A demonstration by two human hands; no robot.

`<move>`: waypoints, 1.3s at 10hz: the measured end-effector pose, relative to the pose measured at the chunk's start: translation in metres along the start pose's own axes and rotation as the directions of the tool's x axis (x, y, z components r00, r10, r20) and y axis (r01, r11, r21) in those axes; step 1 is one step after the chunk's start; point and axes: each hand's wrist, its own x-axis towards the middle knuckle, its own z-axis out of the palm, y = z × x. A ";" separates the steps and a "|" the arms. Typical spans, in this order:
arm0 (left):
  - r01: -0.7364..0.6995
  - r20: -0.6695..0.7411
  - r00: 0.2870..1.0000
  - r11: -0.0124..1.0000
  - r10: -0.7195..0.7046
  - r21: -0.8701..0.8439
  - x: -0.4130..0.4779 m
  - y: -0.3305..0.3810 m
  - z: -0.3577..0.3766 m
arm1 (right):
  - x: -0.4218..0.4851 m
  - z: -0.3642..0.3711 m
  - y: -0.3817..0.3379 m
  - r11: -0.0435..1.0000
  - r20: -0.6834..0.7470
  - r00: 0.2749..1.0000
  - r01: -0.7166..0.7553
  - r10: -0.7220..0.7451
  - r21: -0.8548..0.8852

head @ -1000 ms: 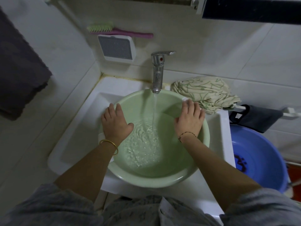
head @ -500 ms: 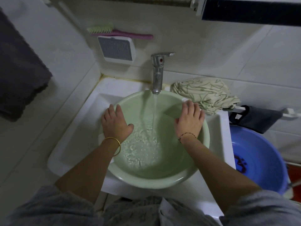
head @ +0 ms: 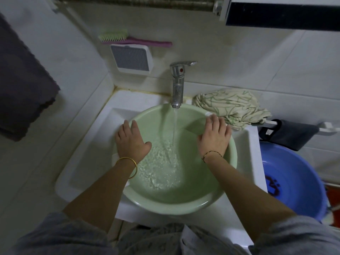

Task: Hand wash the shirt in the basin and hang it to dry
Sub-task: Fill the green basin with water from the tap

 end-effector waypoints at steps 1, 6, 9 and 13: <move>0.003 0.000 1.000 1.000 -0.003 -0.010 0.000 0.000 0.001 | 0.000 0.000 0.000 1.000 0.002 1.000 0.000 0.000 -0.005; 0.003 0.003 1.000 1.000 -0.003 -0.002 0.000 0.000 0.001 | 0.000 -0.001 0.000 1.000 -0.006 1.000 0.005 -0.005 0.003; 0.001 0.007 1.000 1.000 -0.001 0.000 0.001 -0.001 0.002 | -0.001 -0.001 0.000 1.000 -0.009 1.000 0.006 -0.006 0.008; 0.002 0.006 1.000 1.000 -0.002 0.014 0.000 0.000 0.001 | -0.001 -0.001 0.000 1.000 -0.003 1.000 0.007 -0.007 0.011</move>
